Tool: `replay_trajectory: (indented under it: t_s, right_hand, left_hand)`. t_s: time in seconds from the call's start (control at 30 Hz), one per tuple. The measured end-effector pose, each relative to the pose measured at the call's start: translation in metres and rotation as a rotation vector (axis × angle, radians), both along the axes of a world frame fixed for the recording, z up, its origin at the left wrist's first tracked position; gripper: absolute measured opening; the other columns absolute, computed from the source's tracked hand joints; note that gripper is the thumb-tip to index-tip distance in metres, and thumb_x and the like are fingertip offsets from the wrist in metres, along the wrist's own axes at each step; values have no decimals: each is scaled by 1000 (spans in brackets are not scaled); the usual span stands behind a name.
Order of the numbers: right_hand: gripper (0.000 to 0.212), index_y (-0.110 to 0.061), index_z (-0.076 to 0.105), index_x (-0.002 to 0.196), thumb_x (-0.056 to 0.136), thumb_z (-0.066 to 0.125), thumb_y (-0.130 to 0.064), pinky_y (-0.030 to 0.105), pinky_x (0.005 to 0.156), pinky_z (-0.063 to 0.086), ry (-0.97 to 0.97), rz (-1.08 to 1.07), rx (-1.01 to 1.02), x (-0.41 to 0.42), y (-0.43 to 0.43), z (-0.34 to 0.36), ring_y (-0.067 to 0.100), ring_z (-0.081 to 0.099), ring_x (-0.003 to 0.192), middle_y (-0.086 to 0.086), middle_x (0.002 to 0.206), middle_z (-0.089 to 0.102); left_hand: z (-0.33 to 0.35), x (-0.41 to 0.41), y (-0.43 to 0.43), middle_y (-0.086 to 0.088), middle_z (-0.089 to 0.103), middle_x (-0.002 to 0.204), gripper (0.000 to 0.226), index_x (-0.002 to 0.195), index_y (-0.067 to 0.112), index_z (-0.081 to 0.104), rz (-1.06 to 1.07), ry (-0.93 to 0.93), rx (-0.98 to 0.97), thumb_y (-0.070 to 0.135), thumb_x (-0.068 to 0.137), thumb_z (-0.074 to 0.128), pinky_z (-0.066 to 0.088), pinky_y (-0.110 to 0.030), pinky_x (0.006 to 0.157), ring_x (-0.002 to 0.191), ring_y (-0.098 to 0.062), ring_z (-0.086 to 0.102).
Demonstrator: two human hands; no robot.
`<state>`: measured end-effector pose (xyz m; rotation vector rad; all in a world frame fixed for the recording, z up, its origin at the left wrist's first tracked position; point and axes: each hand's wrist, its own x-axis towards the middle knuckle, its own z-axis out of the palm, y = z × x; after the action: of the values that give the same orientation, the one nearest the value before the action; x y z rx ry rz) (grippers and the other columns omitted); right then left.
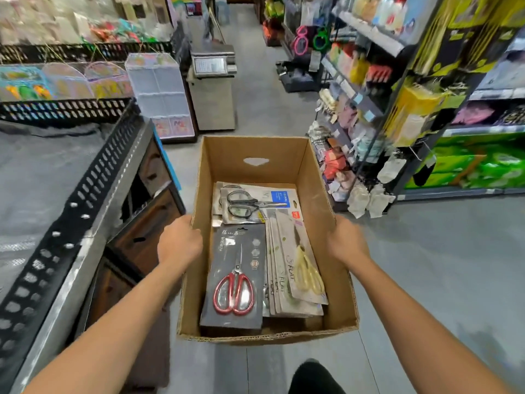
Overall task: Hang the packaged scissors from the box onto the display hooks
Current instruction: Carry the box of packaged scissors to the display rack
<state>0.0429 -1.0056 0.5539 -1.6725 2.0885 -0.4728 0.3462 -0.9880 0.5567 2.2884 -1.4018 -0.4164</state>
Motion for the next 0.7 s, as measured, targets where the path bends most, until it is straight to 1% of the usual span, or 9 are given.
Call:
replay_trajectory:
  t_s: [0.1,0.2,0.3,0.37,0.43,0.5,0.6,0.67,0.7]
  right_hand:
    - [25,-7,59,107,89,42,-6,32,69,43,36,-5,0,9,-79,-7,37,61,97,17,106,66]
    - [25,-6,60,107,89,43,-4,33,65,44,53,-10,17,13,-164,-16,36,62,94,17,103,65]
    - [23,-7,58,104,89,41,-4,35,63,50,47,14,19,14,-253,-24,35,62,86,17,97,66]
    - [19,-8,57,99,89,41,-6,38,66,53,52,20,17,12,-313,-23,35,62,84,16,95,66]
    - [14,-8,55,95,90,42,-8,36,66,51,38,51,18,12,-368,-16,36,62,85,16,95,67]
    - [15,-7,57,96,91,44,-10,35,66,48,-13,63,9,14,-422,-3,38,63,89,19,96,66]
    - [16,-4,58,99,92,46,-12,36,70,46,-30,101,-12,20,-499,13,40,62,94,24,99,65]
    - [12,-9,56,96,92,46,-14,35,72,44,-17,110,4,25,-552,18,39,62,95,23,102,66]
    - [13,-10,57,97,92,45,-14,35,72,43,-7,104,11,28,-579,17,39,61,96,24,104,66]
  left_hand:
    - [1,14,-79,-12,71,96,23,96,18,69,-25,-14,-2,11,84,51,55,-40,79,92,-36,65]
    - [-6,22,-161,-14,70,97,21,95,15,67,-32,-27,17,12,83,50,55,-42,80,94,-38,64]
    - [-15,23,-245,-13,70,99,22,99,16,67,-25,-7,18,12,85,51,54,-39,80,95,-36,63]
    - [-17,22,-301,-13,70,100,16,97,14,65,-5,-1,19,12,87,52,51,-36,76,91,-34,62]
    - [-14,18,-352,-14,68,106,18,104,12,64,25,4,28,13,91,53,46,-33,75,96,-35,61]
    - [-10,17,-403,-16,68,110,23,111,11,64,32,23,24,14,92,52,45,-34,76,102,-37,61]
    - [-2,22,-478,-18,69,110,26,113,14,66,31,39,13,15,91,53,46,-35,80,105,-39,61]
    - [0,27,-532,-18,69,111,27,115,15,66,26,37,24,16,91,53,46,-36,82,107,-39,60]
    - [-2,31,-560,-18,69,110,27,115,15,66,18,38,31,16,91,53,46,-35,82,106,-40,60]
